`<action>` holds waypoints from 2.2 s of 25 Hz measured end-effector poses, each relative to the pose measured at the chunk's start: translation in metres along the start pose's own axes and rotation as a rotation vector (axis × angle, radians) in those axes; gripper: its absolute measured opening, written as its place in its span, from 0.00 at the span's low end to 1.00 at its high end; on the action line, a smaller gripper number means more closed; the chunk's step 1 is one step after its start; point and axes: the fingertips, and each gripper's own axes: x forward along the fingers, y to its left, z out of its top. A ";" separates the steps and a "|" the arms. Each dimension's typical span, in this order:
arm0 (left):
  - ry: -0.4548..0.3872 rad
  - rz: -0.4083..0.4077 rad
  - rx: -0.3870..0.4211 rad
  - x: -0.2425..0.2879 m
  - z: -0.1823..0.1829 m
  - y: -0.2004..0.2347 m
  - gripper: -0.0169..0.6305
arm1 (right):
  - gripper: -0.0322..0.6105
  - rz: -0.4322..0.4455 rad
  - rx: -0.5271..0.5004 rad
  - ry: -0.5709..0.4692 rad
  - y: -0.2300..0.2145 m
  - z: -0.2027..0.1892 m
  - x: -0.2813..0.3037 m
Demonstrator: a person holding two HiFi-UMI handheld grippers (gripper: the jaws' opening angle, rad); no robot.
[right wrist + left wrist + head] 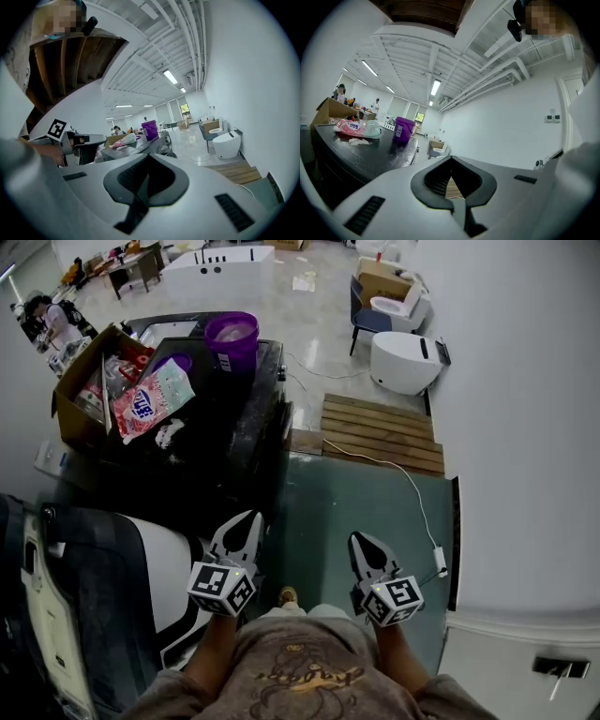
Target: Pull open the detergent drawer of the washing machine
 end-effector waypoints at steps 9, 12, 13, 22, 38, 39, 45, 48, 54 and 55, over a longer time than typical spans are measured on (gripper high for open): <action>0.012 -0.009 0.011 0.027 0.007 0.007 0.06 | 0.05 0.007 0.002 0.002 -0.017 0.013 0.029; 0.008 0.019 0.009 0.035 0.010 0.013 0.06 | 0.05 0.024 0.000 0.002 -0.025 0.019 0.042; 0.007 0.028 0.007 0.038 0.010 0.015 0.06 | 0.05 0.032 -0.001 0.005 -0.027 0.020 0.046; -0.005 0.092 -0.005 0.057 0.015 0.029 0.06 | 0.08 0.123 0.025 0.004 -0.041 0.031 0.083; -0.010 0.244 -0.001 0.060 0.016 0.052 0.06 | 0.67 0.500 0.232 0.152 -0.016 0.000 0.164; -0.009 0.257 -0.001 0.059 0.015 0.054 0.06 | 0.68 0.537 0.266 0.167 -0.011 -0.004 0.170; 0.003 0.324 -0.014 0.052 0.011 0.072 0.06 | 0.68 0.689 0.317 0.294 0.018 -0.039 0.207; 0.010 0.339 -0.016 0.052 0.012 0.083 0.06 | 0.68 0.733 0.367 0.327 0.028 -0.054 0.230; 0.024 0.350 -0.037 0.053 0.012 0.105 0.06 | 0.68 0.758 0.479 0.374 0.035 -0.086 0.271; 0.025 0.352 -0.047 0.053 0.010 0.108 0.06 | 0.68 0.759 0.485 0.386 0.035 -0.093 0.275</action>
